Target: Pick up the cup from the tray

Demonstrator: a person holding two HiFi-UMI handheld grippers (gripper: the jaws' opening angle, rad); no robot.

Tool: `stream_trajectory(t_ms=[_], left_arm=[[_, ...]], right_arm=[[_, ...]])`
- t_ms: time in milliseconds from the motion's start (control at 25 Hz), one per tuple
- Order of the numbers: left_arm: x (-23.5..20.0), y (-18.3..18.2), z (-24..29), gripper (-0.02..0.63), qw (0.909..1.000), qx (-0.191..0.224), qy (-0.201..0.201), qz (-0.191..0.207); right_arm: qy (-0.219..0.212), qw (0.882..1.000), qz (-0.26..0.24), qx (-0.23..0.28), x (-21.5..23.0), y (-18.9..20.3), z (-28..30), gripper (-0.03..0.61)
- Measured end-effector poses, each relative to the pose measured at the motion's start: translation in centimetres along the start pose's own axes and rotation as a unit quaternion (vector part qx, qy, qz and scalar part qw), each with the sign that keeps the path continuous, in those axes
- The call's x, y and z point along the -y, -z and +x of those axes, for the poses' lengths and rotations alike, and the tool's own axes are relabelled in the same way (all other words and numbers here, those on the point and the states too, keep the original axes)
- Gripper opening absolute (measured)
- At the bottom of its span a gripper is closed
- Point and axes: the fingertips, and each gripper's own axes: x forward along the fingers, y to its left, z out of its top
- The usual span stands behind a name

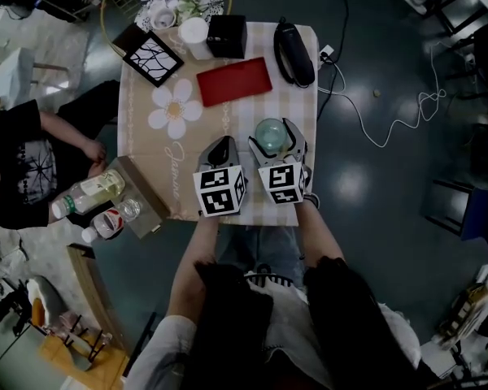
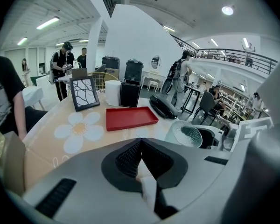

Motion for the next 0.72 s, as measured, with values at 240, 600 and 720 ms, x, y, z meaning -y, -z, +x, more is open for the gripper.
stream_trajectory(t_ms=[240, 600, 720], left_arm=[[0.3, -0.3, -0.6, 0.006, 1.0, 0.003, -0.001, 0.008], [1.0, -2.1, -2.6, 0.006, 0.9994, 0.031, -0.004, 0.014], [1.5, -2.6, -3.8, 0.006, 0.999, 0.043, -0.003, 0.015]], right_arm=[[-0.011, 0.998, 0.055, 0.018, 0.2, -0.6, -0.7, 0.397], [-0.016, 0.998, 0.049, 0.042, 0.5, -3.5, -2.8, 0.397], [-0.015, 0.997, 0.055, 0.051, 0.9, -4.7, -4.2, 0.397]])
